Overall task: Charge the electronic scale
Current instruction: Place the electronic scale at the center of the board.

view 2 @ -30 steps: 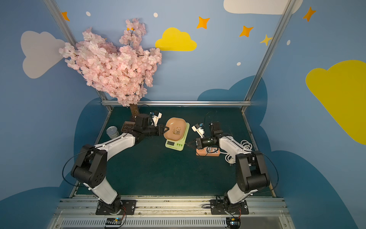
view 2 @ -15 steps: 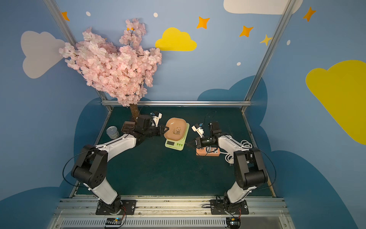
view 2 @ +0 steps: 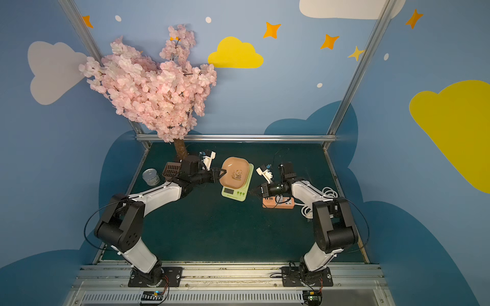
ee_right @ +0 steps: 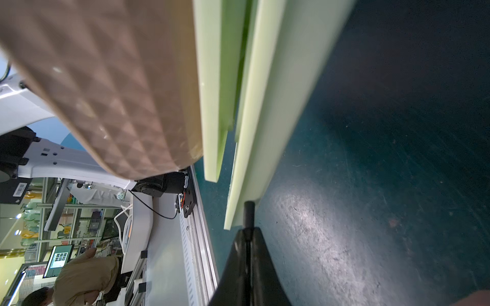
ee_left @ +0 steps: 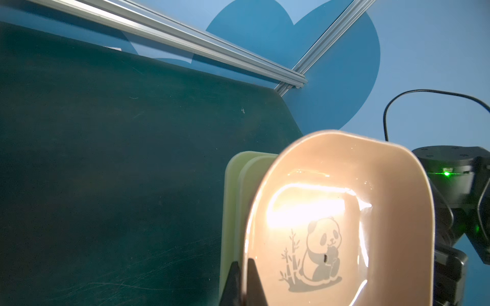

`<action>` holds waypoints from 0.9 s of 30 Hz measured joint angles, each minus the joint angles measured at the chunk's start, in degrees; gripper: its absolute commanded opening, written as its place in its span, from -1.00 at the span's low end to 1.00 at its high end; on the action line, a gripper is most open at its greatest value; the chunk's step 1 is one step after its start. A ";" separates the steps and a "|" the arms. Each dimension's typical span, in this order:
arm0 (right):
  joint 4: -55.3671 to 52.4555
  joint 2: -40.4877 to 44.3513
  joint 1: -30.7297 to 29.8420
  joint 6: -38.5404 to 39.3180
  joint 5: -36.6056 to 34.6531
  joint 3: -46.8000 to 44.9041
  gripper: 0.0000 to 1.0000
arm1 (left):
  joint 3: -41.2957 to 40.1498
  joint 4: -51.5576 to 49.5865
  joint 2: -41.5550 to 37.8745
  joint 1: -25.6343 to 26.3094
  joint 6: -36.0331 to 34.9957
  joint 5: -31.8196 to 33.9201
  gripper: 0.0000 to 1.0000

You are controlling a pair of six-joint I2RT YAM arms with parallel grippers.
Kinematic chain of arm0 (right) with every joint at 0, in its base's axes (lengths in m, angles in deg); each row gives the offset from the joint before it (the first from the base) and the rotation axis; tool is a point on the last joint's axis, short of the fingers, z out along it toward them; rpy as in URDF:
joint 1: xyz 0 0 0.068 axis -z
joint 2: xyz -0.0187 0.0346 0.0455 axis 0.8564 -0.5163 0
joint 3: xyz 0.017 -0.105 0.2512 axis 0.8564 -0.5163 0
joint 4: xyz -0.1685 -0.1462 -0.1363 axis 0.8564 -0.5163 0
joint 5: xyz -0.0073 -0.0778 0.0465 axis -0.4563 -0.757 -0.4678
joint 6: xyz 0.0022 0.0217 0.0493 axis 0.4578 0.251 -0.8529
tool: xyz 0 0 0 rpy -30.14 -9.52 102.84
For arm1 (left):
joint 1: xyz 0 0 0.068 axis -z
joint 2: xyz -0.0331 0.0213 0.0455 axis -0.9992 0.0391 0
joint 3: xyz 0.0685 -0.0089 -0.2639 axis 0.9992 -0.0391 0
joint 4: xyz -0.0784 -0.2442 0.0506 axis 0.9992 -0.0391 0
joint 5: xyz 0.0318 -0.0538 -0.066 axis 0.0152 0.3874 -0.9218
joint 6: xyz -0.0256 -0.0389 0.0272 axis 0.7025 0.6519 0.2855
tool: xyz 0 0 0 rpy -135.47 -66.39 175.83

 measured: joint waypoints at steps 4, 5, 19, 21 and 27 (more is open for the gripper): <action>-0.52 0.02 -0.42 1.27 0.31 0.00 -0.51 | 0.00 0.37 0.00 0.31 0.07 -1.66 -0.94; -0.74 0.02 -0.44 1.44 0.33 0.00 -0.47 | 0.00 0.37 0.00 0.31 0.02 -1.73 -0.94; -6.03 3.26 0.00 5.09 0.04 0.46 -0.10 | 1.11 -5.79 0.00 0.92 -1.57 2.47 -0.94; -7.19 3.39 0.17 5.57 -0.46 0.98 -0.09 | 1.44 -6.71 0.00 1.09 -1.75 3.65 -0.94; -11.15 5.88 0.92 7.43 -4.63 2.97 -0.04 | 2.12 -9.68 0.09 1.79 -0.94 8.09 -0.94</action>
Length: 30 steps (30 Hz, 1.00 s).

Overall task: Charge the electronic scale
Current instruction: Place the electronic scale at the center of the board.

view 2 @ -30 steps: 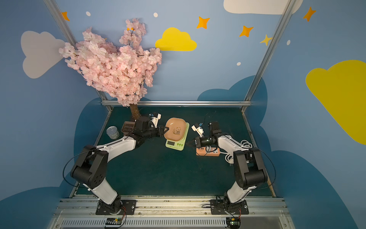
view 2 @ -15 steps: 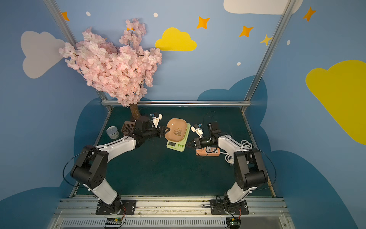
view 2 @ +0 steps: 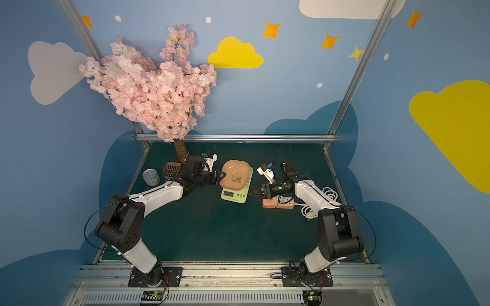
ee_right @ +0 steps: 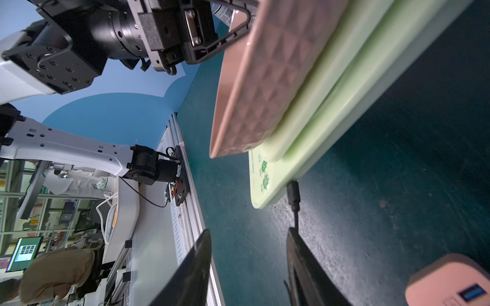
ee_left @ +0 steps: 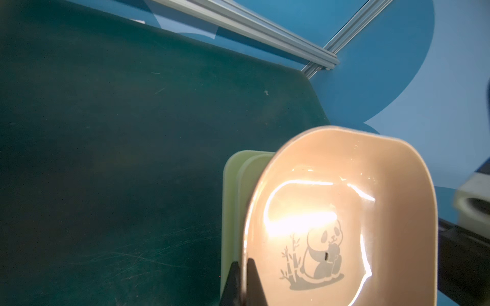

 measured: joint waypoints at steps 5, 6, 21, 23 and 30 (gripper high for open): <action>-1.92 2.62 0.70 0.87 -4.81 1.29 -0.03 | 0.00 -1.60 0.74 0.46 2.16 3.52 -0.94; -2.32 3.02 0.96 0.96 -5.90 1.51 -0.03 | 0.00 -2.01 1.01 0.59 2.69 4.37 -0.94; 3.65 14.05 4.72 -5.40 -18.91 1.70 0.05 | 3.28 -8.39 7.61 4.26 9.53 14.34 -0.94; 6.38 16.15 5.33 -6.80 -21.40 0.39 0.14 | 3.74 -8.98 8.24 4.52 9.81 14.86 -0.94; 15.28 20.96 8.52 -10.54 -30.23 -7.89 0.49 | 6.54 -12.37 10.19 4.76 10.78 16.59 -0.84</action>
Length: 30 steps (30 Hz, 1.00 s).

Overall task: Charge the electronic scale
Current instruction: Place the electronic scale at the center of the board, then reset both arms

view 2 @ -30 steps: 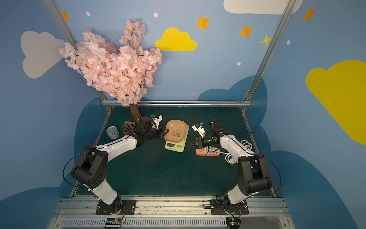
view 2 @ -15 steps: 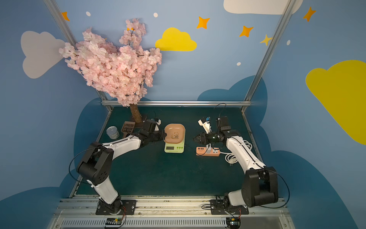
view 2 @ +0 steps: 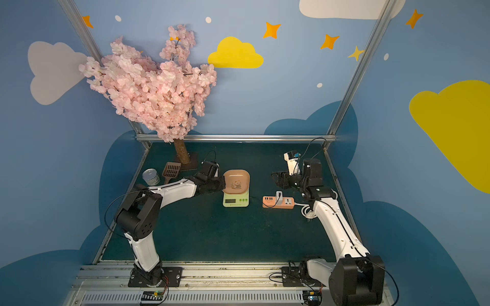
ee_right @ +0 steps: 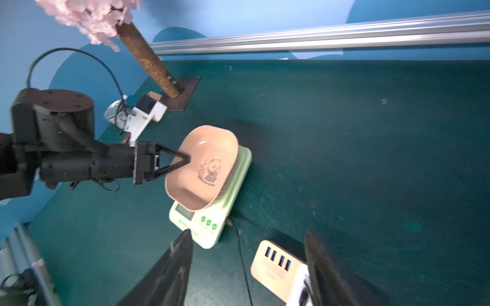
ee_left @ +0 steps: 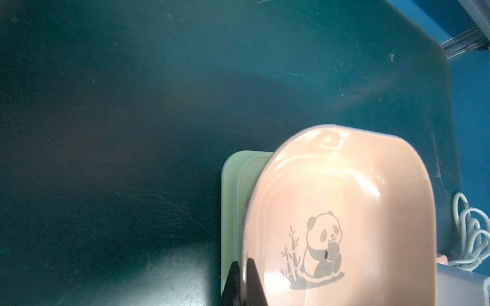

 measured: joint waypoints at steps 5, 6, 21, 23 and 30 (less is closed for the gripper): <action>2.84 -0.39 3.28 -2.27 -6.32 -3.21 0.64 | 1.33 -0.98 0.17 0.11 0.44 1.68 -0.60; 3.39 -0.68 3.98 -2.64 -7.50 -3.54 0.67 | 1.68 -1.25 0.20 0.11 0.50 2.05 -0.55; 15.98 -13.64 10.21 -4.13 -23.08 -9.42 0.82 | -2.99 -3.19 -13.81 -6.12 -9.97 9.88 0.58; 17.55 -14.34 10.49 -3.63 -24.59 -10.23 0.82 | -6.58 -1.01 -19.17 -7.93 -13.05 13.33 0.72; 25.20 -15.28 11.21 -3.19 -26.03 -14.78 0.83 | -27.02 14.38 -34.91 -15.91 -24.33 24.39 0.86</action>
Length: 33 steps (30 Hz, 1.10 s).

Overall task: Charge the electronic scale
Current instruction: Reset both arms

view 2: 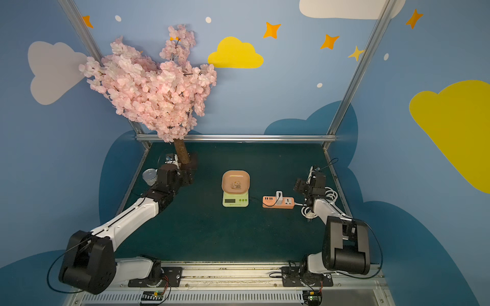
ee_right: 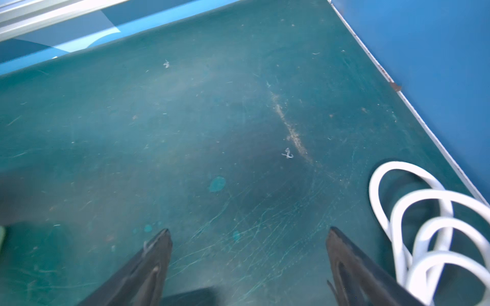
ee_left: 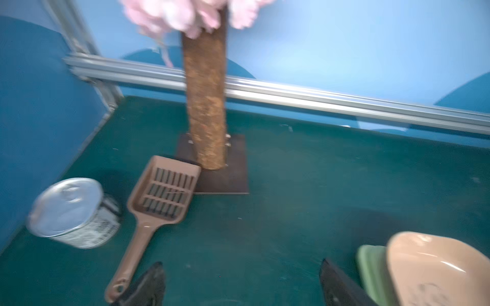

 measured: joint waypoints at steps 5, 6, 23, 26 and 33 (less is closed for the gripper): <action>4.31 0.20 0.00 0.26 0.00 -4.35 0.83 | -14.38 11.87 -4.55 -4.96 -4.33 3.69 0.90; 5.57 0.72 -0.04 0.44 0.02 -5.62 0.83 | -16.61 13.90 -4.94 -5.49 -4.96 3.80 0.90; 24.57 -2.80 -4.74 7.56 2.14 -13.22 0.83 | -23.50 39.47 9.92 -13.11 -7.56 -9.31 1.00; 24.50 -2.64 -4.92 7.65 1.92 -12.76 0.83 | -22.95 44.04 16.37 -13.07 -8.79 -12.26 1.00; 23.80 -2.64 -5.25 7.72 1.51 -12.74 0.83 | -19.76 43.43 17.55 -12.11 -9.73 -12.96 1.00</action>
